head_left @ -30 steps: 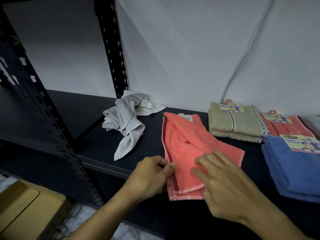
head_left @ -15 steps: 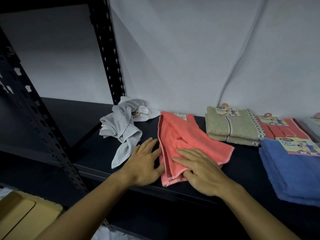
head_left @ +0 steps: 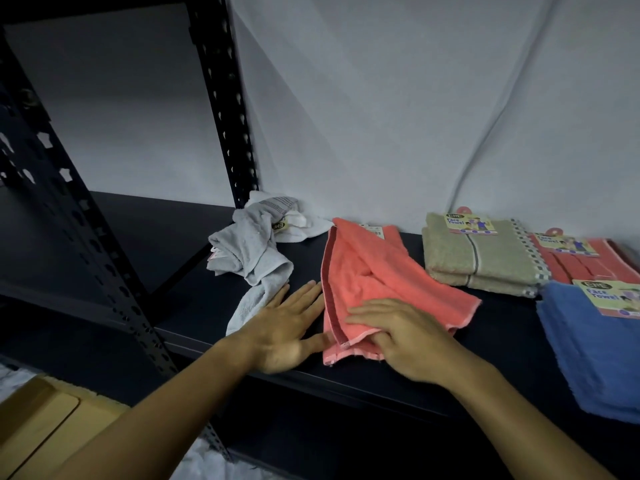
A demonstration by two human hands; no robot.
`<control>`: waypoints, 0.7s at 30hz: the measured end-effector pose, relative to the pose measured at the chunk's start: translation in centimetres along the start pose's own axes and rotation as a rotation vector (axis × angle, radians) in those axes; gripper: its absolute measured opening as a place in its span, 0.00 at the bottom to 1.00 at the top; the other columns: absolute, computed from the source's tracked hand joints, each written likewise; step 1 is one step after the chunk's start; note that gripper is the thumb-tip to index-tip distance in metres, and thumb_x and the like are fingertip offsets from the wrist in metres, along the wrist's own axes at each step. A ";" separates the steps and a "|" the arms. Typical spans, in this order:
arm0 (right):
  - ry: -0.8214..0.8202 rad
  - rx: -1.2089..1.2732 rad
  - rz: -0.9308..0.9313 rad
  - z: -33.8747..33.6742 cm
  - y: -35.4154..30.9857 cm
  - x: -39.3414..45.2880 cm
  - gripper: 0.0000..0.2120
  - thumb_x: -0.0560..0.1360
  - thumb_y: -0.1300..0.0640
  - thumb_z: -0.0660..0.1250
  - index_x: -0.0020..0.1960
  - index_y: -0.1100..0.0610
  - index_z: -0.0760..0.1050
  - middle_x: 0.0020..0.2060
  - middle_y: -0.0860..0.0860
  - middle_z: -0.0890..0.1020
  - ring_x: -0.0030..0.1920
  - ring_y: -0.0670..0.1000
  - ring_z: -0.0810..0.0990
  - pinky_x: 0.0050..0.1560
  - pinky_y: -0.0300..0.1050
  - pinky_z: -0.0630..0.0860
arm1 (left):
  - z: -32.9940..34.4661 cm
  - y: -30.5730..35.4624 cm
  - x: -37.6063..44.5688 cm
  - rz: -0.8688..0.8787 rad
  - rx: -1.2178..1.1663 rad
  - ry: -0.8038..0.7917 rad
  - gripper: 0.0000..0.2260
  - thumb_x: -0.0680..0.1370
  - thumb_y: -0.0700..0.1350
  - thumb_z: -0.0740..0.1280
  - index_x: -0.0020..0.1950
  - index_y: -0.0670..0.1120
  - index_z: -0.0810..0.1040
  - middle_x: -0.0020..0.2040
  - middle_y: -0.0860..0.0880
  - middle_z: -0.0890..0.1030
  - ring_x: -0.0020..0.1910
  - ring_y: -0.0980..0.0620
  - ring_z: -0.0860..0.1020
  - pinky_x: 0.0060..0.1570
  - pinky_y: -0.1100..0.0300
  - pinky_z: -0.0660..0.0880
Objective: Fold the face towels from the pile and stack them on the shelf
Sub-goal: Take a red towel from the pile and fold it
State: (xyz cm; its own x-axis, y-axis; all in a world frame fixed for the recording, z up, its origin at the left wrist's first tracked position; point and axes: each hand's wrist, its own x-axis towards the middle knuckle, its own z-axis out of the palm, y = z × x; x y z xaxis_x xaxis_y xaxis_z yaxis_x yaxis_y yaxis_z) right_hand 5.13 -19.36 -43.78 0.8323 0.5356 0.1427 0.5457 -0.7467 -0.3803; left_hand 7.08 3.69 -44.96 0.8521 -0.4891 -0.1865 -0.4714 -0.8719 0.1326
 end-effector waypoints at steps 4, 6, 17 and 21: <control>0.128 0.354 0.120 -2.2 0.4 -0.6 0.23 0.79 0.67 0.58 0.63 0.41 0.76 0.58 0.39 0.78 0.49 0.45 0.82 0.52 0.42 0.79 | 0.4 0.1 0.0 0.001 0.028 0.065 0.33 0.81 0.66 0.46 0.80 0.55 0.36 0.78 0.58 0.35 0.74 0.63 0.30 0.74 0.56 0.29; 0.325 0.408 0.104 -3.0 0.7 -0.7 0.27 0.78 0.71 0.57 0.59 0.40 0.77 0.54 0.34 0.80 0.46 0.54 0.83 0.49 0.52 0.81 | 0.6 0.0 0.1 -0.002 0.024 0.065 0.33 0.80 0.67 0.45 0.80 0.55 0.37 0.79 0.57 0.35 0.74 0.64 0.30 0.75 0.54 0.31; 0.355 -0.406 -0.029 1.3 -0.4 -2.2 0.18 0.63 0.61 0.73 0.52 0.52 0.83 0.42 0.45 0.83 0.41 0.47 0.80 0.43 0.43 0.80 | 0.4 -0.1 -0.4 0.031 -0.089 0.122 0.33 0.81 0.64 0.54 0.81 0.55 0.45 0.80 0.58 0.42 0.76 0.65 0.35 0.74 0.59 0.30; 0.342 -0.353 0.027 2.7 -0.7 -2.6 0.19 0.72 0.54 0.59 0.59 0.51 0.81 0.58 0.48 0.81 0.59 0.48 0.79 0.57 0.43 0.74 | 0.7 0.0 -0.8 0.076 -0.041 0.193 0.31 0.81 0.65 0.52 0.81 0.55 0.50 0.81 0.58 0.45 0.77 0.63 0.40 0.76 0.57 0.35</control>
State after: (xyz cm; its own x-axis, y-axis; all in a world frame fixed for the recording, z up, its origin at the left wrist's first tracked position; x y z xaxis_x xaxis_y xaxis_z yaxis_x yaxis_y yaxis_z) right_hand 2.32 -19.13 -46.33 0.7983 0.3986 0.4515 0.4743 -0.8781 -0.0634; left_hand 6.23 4.05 -45.48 0.8438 -0.5365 0.0146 -0.5300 -0.8288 0.1791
